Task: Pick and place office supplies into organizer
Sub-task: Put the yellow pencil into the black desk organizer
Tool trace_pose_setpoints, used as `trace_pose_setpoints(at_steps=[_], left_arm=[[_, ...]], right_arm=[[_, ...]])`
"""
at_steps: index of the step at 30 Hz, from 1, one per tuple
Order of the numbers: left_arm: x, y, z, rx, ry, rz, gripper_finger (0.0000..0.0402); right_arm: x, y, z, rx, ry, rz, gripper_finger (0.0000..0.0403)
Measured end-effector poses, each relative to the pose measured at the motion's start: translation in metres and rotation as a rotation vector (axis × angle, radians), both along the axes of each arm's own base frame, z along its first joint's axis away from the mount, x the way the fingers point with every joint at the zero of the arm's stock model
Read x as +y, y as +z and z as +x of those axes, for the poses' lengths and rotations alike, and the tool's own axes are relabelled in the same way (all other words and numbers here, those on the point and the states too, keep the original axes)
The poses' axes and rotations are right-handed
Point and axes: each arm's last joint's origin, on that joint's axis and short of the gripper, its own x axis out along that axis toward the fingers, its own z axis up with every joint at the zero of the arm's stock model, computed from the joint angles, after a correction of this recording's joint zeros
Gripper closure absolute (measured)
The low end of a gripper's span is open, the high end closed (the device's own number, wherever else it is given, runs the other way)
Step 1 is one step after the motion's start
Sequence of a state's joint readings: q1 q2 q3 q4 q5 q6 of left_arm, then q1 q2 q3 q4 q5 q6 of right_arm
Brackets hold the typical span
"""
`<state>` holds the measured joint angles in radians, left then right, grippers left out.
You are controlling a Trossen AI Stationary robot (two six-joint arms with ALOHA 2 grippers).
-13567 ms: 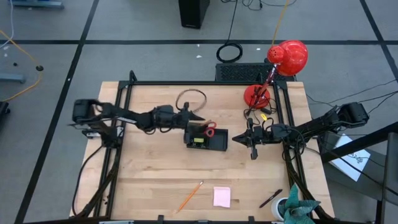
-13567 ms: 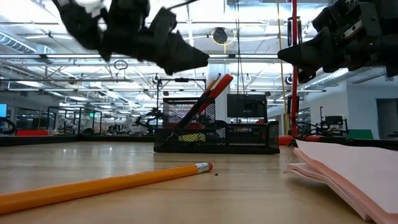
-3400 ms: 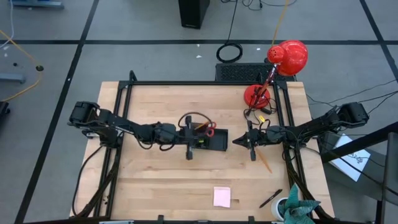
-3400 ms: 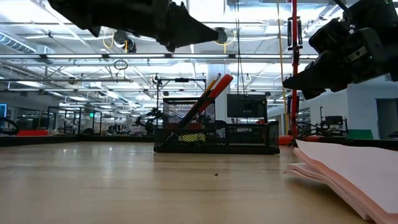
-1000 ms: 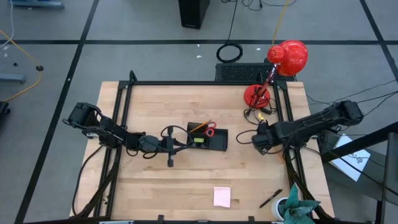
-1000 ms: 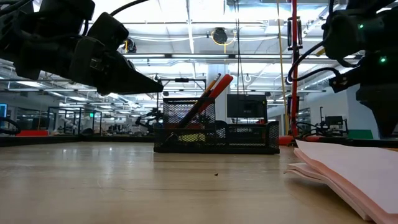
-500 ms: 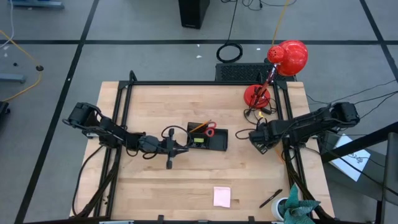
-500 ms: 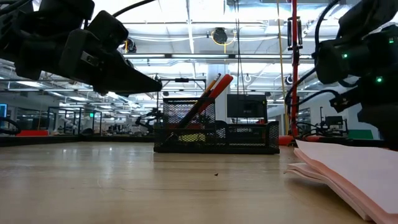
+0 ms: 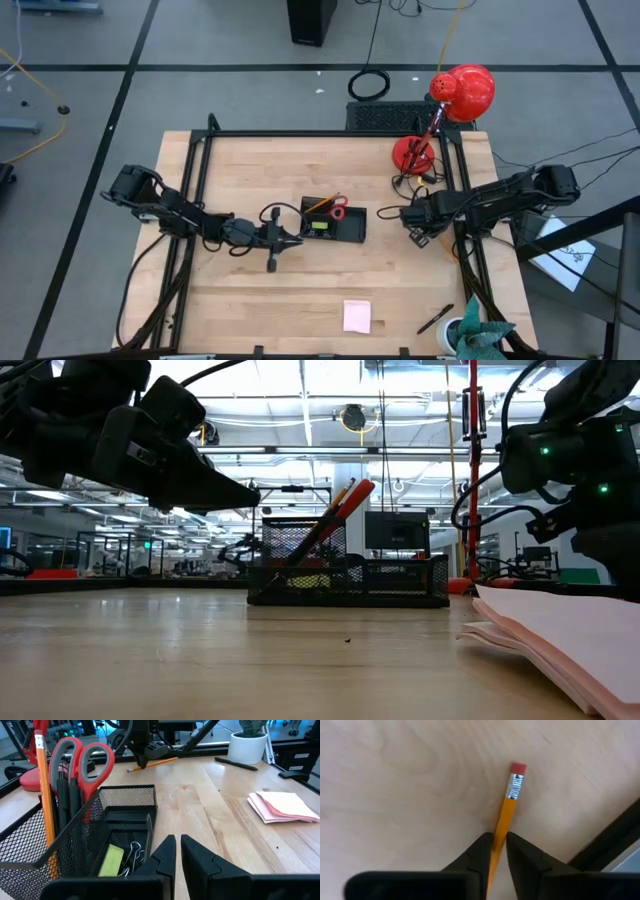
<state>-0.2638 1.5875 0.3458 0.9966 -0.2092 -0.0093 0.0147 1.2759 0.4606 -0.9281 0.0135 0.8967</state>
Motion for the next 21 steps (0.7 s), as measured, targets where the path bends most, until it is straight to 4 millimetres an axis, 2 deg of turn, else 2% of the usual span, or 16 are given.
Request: trace_pose_setpoints(at_steps=[5,12,19,21], left_arm=[[0.000,0.000,0.000,0.000,0.000,0.000,0.0366],[0.000,0.000,0.000,0.000,0.000,0.000,0.0366],[0.000,0.000,0.000,0.000,0.001,0.001,0.0366],[0.000,0.000,0.000,0.000,0.001,0.001,0.0366]], right_arm=[[0.001,-0.001,0.002,-0.023,0.051,0.033,0.0388],[0.000,0.000,0.005,-0.040,0.107,0.030,0.0389],[0.005,0.021,0.023,-0.183,0.167,0.014,0.0390],[0.009,0.029,0.036,-0.285,0.210,0.008,0.0390]])
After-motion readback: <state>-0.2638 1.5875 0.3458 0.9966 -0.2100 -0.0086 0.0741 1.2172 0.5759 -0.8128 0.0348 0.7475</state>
